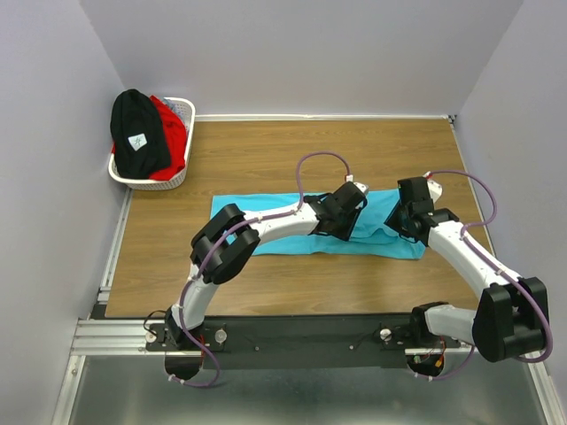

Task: Fold and stack the t-shirts
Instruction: Fold the tshirt

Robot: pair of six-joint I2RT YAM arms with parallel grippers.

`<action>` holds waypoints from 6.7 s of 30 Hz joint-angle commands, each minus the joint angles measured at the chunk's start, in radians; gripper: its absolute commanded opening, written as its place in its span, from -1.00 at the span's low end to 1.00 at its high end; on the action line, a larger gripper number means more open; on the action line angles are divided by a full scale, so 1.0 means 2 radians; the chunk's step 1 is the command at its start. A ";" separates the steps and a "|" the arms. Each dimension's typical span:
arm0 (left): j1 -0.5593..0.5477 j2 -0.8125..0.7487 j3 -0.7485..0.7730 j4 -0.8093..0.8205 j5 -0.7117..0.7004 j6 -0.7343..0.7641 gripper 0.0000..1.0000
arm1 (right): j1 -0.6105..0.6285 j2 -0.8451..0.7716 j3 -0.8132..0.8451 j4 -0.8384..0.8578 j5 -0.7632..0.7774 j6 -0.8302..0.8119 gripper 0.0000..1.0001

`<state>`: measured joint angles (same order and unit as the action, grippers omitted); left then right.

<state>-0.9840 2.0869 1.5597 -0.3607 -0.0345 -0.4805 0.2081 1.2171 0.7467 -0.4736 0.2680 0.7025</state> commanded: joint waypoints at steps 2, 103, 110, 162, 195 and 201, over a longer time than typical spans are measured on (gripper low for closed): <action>-0.003 0.018 0.016 0.003 -0.011 0.003 -0.18 | -0.002 -0.001 -0.004 -0.010 0.021 -0.002 -0.20; 0.096 -0.144 -0.175 0.028 -0.019 -0.014 -0.67 | -0.004 0.125 0.081 0.028 0.025 0.015 0.07; 0.095 -0.138 -0.224 0.049 -0.023 -0.030 -0.78 | -0.012 0.235 0.129 0.061 0.025 0.011 0.06; 0.053 -0.129 -0.222 0.014 -0.108 -0.072 -0.76 | -0.015 0.492 0.456 0.037 -0.080 -0.097 0.30; 0.032 -0.095 -0.026 0.061 0.050 -0.050 -0.60 | -0.020 0.585 0.659 0.033 -0.092 -0.229 0.72; 0.076 -0.166 -0.099 0.041 0.001 -0.059 -0.60 | -0.020 0.485 0.623 0.015 -0.070 -0.202 0.83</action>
<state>-0.8505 1.8153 1.4258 -0.2489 0.0498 -0.5938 0.1745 2.3714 2.0281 -0.4129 0.1028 0.2665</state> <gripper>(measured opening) 0.197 0.912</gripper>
